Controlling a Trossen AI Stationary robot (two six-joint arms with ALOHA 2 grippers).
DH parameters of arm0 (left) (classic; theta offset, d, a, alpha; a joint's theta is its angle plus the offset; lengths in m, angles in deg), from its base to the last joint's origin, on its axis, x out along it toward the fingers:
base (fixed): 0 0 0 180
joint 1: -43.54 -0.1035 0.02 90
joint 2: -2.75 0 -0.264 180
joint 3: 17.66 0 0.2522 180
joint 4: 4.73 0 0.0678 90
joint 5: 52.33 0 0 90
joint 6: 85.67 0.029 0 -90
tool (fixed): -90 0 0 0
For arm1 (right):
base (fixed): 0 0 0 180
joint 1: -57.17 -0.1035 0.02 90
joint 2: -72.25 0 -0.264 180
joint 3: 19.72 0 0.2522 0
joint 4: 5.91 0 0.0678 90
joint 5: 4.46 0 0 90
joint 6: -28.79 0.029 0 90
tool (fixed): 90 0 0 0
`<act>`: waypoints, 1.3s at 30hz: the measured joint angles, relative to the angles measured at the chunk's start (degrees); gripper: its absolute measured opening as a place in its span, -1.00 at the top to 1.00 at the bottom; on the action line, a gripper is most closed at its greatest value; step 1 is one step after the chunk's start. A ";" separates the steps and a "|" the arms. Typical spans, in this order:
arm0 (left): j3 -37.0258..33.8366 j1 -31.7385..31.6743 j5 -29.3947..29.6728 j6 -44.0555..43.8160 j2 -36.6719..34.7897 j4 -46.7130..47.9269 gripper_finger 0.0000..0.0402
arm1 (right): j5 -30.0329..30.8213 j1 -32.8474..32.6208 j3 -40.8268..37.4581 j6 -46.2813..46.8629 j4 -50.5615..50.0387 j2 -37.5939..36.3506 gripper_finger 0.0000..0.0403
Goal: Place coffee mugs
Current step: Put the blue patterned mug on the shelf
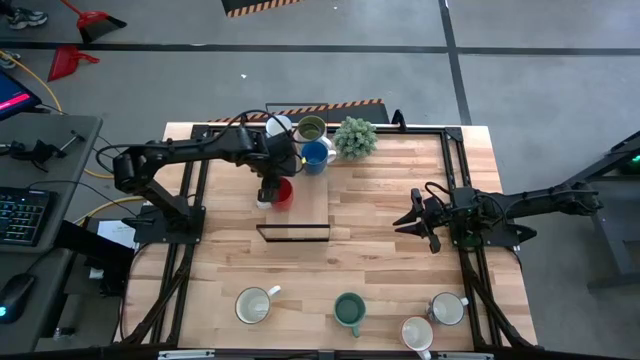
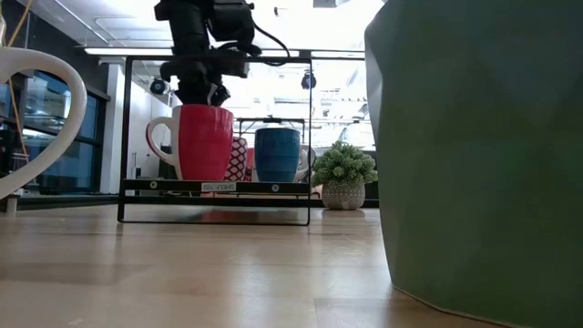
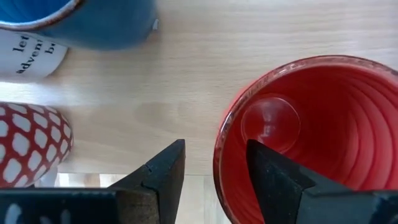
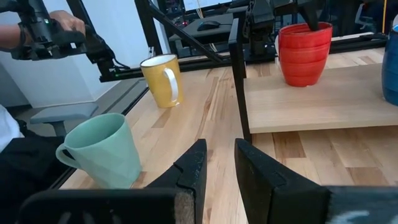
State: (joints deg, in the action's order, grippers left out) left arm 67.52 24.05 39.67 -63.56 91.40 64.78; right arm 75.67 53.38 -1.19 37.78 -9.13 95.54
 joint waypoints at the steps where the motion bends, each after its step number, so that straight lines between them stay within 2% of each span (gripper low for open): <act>1: 0.00 0.00 -0.02 0.02 -0.36 -0.02 0.20 | 0.00 0.00 0.00 0.00 0.02 0.02 0.67; 9: 0.02 0.02 -0.04 -1.51 -5.43 -0.11 0.20 | 0.24 0.00 0.00 -0.02 0.04 0.00 0.67; 18: 0.09 0.02 -0.04 -4.04 -14.67 -0.28 0.20 | 0.22 0.00 0.00 -0.02 0.94 0.00 0.67; 24: 0.09 0.02 0.07 -6.92 -22.63 4.04 0.21 | 0.20 0.00 0.00 0.05 0.92 -0.02 0.67; 27: 0.09 0.04 1.08 -11.17 -25.84 6.70 0.21 | 0.17 0.00 0.00 0.07 0.92 -0.02 0.67; 39: 0.09 3.06 1.64 -25.75 -34.05 20.89 0.21 | 2.22 0.00 0.00 3.40 1.78 -0.04 0.67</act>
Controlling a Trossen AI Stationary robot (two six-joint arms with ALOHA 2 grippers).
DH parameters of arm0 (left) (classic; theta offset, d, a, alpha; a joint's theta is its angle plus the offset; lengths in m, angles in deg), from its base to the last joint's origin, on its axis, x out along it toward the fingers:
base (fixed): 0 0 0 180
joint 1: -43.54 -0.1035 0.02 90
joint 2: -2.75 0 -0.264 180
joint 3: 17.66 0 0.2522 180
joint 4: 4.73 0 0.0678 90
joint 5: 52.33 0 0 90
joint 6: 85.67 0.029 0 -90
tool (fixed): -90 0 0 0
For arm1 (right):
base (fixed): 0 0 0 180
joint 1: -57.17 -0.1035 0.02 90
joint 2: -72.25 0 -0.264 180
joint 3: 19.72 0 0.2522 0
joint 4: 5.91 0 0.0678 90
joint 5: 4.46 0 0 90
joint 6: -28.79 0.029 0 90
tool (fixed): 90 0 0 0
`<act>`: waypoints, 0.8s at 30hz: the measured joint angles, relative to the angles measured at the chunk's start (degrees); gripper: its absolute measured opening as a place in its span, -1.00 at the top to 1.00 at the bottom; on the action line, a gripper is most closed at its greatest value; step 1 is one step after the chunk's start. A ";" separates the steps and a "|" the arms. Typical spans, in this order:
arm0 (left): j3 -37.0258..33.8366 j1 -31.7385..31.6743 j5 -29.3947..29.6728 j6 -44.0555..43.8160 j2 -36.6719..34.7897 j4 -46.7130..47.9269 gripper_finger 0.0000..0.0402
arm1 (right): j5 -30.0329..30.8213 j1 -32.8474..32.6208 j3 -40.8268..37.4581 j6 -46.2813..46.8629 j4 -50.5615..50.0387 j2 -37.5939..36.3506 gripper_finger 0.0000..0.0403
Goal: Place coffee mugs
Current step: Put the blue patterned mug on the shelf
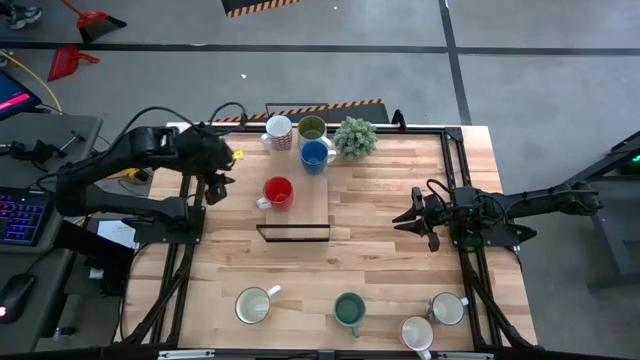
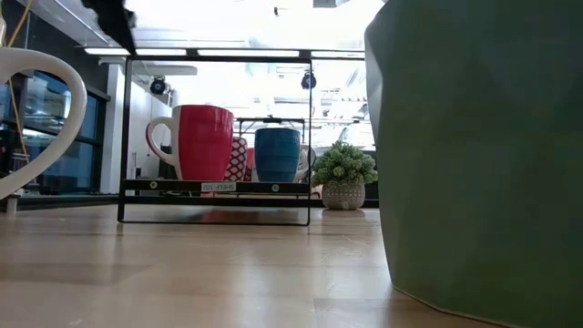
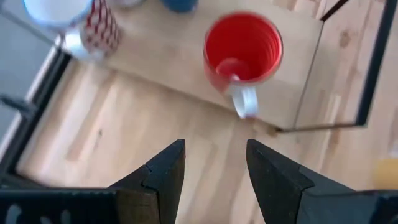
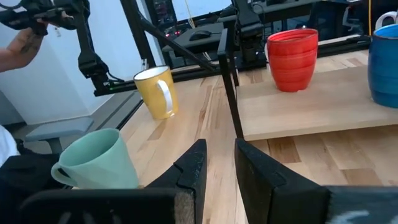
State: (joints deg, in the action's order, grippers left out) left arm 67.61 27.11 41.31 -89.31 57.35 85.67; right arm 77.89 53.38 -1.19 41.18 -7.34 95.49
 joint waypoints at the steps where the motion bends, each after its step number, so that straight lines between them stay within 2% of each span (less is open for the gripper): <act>1: 0.00 0.37 0.01 -1.41 -0.82 1.12 0.21 | 0.01 0.00 0.00 0.56 0.04 0.00 0.67; 7: -1.46 4.58 -0.18 -10.92 -6.52 3.24 0.21 | 0.17 0.00 0.00 1.11 0.78 0.00 0.67; 14: -11.81 12.74 -0.88 -23.36 -12.96 1.41 0.21 | 0.80 0.00 0.00 2.85 0.86 0.00 0.67; 17: -17.46 16.39 -2.17 -26.94 -15.37 -2.15 0.21 | 0.82 0.00 0.00 4.00 0.86 0.00 0.67; 24: -28.54 24.74 -7.46 -32.50 -17.93 -17.96 0.21 | 1.06 0.00 0.00 5.78 0.91 0.00 0.67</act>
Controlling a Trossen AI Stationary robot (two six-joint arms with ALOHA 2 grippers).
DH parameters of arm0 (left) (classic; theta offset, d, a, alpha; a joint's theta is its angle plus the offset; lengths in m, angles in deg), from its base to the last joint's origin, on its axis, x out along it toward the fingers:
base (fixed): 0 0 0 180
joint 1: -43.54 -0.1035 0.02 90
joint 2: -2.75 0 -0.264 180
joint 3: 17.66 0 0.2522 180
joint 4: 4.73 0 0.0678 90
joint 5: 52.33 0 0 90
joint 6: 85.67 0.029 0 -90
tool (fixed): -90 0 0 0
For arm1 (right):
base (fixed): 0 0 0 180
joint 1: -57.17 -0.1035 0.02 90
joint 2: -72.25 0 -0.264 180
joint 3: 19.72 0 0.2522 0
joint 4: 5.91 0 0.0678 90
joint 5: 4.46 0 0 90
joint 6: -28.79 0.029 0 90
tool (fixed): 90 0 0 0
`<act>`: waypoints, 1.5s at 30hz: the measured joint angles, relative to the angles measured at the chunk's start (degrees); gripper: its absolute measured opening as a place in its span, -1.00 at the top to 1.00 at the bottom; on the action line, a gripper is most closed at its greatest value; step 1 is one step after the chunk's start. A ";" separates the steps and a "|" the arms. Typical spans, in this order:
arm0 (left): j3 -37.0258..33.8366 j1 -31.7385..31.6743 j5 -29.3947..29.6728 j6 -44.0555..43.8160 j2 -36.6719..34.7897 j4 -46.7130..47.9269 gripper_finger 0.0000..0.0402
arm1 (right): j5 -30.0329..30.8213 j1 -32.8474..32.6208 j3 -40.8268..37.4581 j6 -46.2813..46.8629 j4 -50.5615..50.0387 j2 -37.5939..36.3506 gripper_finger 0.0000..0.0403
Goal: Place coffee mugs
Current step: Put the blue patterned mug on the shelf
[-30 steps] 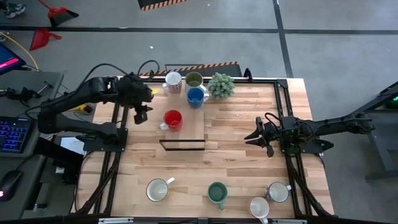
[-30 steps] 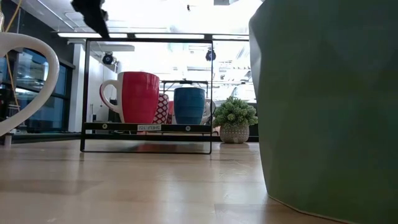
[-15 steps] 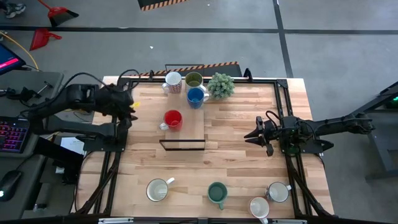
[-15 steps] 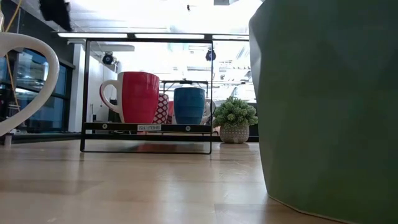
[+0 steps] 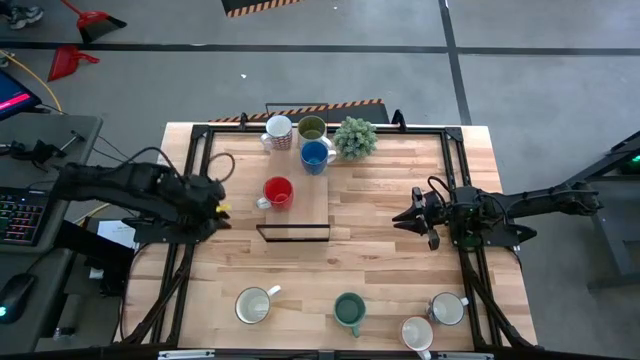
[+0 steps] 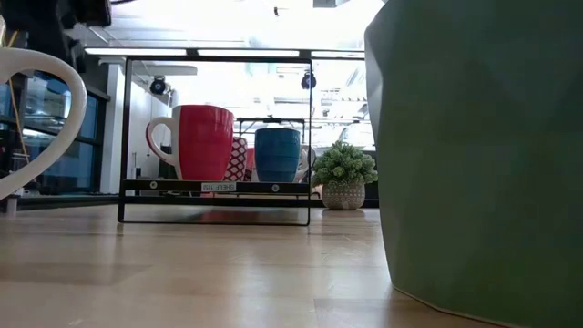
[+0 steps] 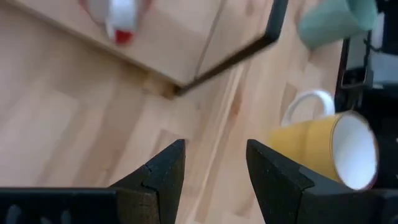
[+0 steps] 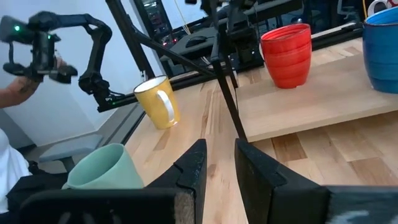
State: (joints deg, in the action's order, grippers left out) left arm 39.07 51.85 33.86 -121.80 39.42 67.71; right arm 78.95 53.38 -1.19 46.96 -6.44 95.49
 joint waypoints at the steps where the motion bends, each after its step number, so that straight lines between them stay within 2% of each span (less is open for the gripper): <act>1: -1.24 1.19 -0.09 -1.14 0.02 -0.84 0.21 | 0.00 0.00 0.00 0.00 0.00 0.00 0.67; 5: -7.27 6.69 -0.52 -4.95 0.52 -7.33 0.21 | -0.02 0.00 0.00 -0.04 0.00 0.00 0.67; 10: -14.76 14.72 -0.73 -7.29 0.80 -23.85 0.21 | -0.04 0.00 0.00 -0.08 0.00 -0.01 0.67; 13: -17.79 19.61 1.88 -6.07 1.55 -32.55 0.21 | -0.04 0.00 0.00 -0.02 0.25 -0.02 0.67; 21: -21.82 30.70 19.41 8.20 4.71 -43.40 0.32 | -0.04 0.00 0.00 -0.13 3.25 -0.02 0.67; 24: -21.82 32.97 22.46 13.79 4.80 -47.48 0.37 | 0.00 0.00 0.00 -0.46 4.68 -0.02 0.67; 29: -21.82 34.97 24.02 25.71 4.57 -56.21 0.40 | -0.85 0.00 0.00 -3.50 4.93 -0.02 0.67; 33: -21.82 36.70 24.01 34.13 4.56 -59.14 0.40 | -5.36 0.00 0.00 -10.13 7.20 -0.02 0.67; 37: -21.82 38.95 24.02 35.42 3.68 -58.62 0.40 | -11.38 -0.01 0.00 -13.10 8.92 -0.02 0.67; 41: -21.82 40.37 24.02 37.91 1.12 -58.06 0.41 | -10.87 -0.02 0.00 -12.39 7.93 -0.02 0.67; 45: -21.82 40.68 24.02 38.05 -3.60 -55.34 0.41 | -5.97 -0.02 0.00 -14.05 7.62 0.00 0.67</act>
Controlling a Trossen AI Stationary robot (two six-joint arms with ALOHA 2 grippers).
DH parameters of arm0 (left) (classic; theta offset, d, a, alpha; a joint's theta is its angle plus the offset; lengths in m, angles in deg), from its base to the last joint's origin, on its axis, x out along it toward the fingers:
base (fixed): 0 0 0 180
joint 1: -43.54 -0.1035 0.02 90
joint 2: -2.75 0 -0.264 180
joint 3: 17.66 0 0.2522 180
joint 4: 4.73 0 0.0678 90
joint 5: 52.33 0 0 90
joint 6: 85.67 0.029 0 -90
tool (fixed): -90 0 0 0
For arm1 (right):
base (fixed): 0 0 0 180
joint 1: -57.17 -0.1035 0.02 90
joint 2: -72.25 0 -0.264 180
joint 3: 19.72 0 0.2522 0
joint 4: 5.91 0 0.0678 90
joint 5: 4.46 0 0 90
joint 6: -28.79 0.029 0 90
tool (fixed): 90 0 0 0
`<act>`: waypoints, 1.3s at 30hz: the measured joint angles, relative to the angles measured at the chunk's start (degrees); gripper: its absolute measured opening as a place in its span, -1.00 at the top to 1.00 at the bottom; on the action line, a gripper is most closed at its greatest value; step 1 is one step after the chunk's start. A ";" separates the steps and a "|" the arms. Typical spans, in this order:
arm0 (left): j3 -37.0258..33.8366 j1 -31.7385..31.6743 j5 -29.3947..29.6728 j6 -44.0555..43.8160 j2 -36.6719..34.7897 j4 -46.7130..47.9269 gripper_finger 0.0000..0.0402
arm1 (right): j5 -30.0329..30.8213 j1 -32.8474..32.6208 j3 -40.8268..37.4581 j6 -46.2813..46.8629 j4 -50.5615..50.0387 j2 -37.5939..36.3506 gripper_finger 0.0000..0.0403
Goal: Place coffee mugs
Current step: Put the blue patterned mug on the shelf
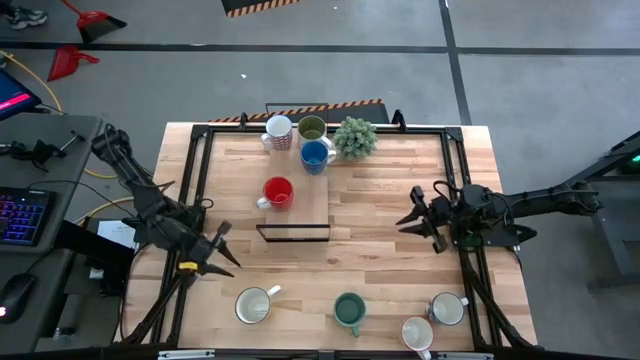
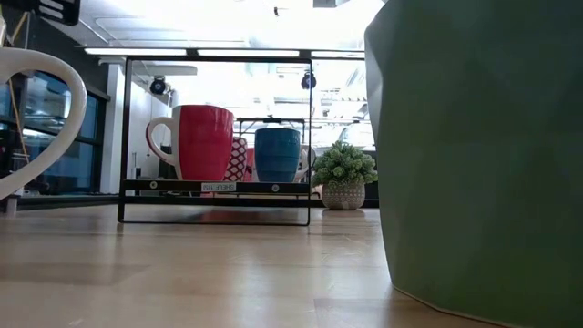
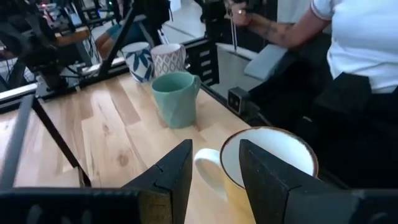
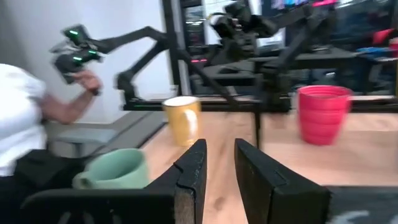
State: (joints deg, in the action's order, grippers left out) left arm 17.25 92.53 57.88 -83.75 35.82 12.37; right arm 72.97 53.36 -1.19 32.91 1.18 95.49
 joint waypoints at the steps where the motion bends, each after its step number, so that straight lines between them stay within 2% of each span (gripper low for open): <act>1: 0.00 0.00 0.03 -0.19 -1.47 0.77 0.41 | 1.36 0.00 0.00 -0.65 -0.23 0.00 0.67; 3: 0.00 0.00 0.06 -0.66 -4.32 2.03 0.41 | 3.41 0.01 0.00 -1.06 -0.74 0.00 0.67; 5: 0.00 0.00 0.01 -1.79 -7.17 3.63 0.41 | 3.00 0.02 0.00 0.05 -1.70 0.00 0.67; 8: 0.00 -0.01 -0.01 -2.22 -10.16 3.71 0.41 | -1.01 0.02 0.12 2.38 -2.31 -0.02 0.67; 10: 0.00 0.00 0.00 -2.23 -11.30 3.80 0.41 | -3.73 0.02 2.08 3.64 -6.38 0.02 0.67; 13: 0.00 0.00 0.00 -2.27 -12.52 4.24 0.41 | -4.43 0.00 9.04 4.28 -18.40 0.02 0.67; 17: 0.00 0.00 0.04 -2.64 -12.88 4.15 0.41 | -4.41 -0.97 22.50 1.46 -39.34 1.00 0.67; 20: 0.00 -0.02 1.13 -2.74 -12.88 4.13 0.41 | -2.18 -2.62 30.80 5.12 -52.79 3.32 0.67; 23: 0.00 -0.02 3.72 -2.41 -12.88 4.06 0.41 | 0.60 -4.61 35.19 10.71 -63.13 6.94 0.67; 30: 0.00 -0.02 5.58 -3.77 -12.87 2.35 0.41 | -4.77 -11.21 40.83 20.71 -71.22 15.61 0.67; 33: 0.00 -0.02 5.57 -4.68 -12.88 2.32 0.41 | -4.66 -15.05 43.24 25.79 -74.81 18.49 0.67; 39: 0.00 -0.02 5.55 -4.29 -12.88 2.38 0.41 | -4.40 -23.20 46.39 38.56 -75.40 23.11 0.67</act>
State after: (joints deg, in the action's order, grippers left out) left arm 17.25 92.51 63.43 -88.04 22.94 14.75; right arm 68.58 30.16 45.20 71.47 -74.22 118.60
